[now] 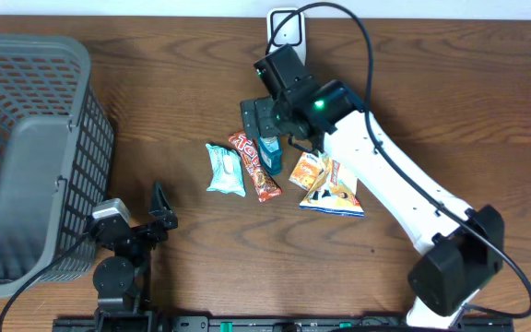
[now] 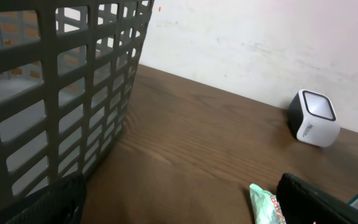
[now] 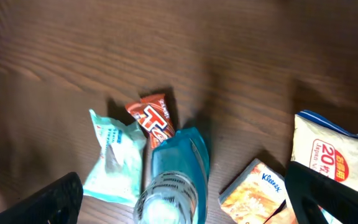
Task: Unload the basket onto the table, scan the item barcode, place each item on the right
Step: 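Move the right gripper over the items toward the teal bottle, then grasp the teal bottle with the right gripper and lift it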
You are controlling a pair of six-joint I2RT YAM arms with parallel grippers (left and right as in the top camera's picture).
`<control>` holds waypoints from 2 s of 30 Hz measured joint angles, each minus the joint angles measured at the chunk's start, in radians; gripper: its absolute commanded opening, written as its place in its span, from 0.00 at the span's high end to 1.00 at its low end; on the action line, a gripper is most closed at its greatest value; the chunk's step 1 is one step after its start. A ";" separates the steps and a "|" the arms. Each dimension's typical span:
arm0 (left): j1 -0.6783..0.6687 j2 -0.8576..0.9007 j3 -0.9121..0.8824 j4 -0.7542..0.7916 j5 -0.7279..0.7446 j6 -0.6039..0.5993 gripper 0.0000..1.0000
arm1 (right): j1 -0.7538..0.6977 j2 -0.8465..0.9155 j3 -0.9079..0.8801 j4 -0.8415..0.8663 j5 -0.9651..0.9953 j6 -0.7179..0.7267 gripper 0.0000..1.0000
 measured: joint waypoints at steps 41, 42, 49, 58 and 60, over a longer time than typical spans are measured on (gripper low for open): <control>0.000 0.000 0.000 0.000 0.000 0.000 0.02 | 0.056 0.166 0.002 -0.031 0.061 -0.134 0.76; 0.000 0.000 0.000 0.000 0.000 0.000 0.02 | 0.056 0.166 0.002 -0.030 0.063 -0.136 0.80; 0.000 0.000 0.000 0.000 0.000 0.000 0.02 | 0.056 0.166 0.003 -0.032 0.063 -0.134 0.79; 0.000 0.000 0.000 0.000 0.000 0.000 0.02 | 0.053 0.166 0.003 -0.037 0.045 -0.131 0.86; 0.000 0.000 0.000 0.000 0.000 0.000 0.02 | 0.047 0.163 0.004 -0.045 0.019 -0.131 0.89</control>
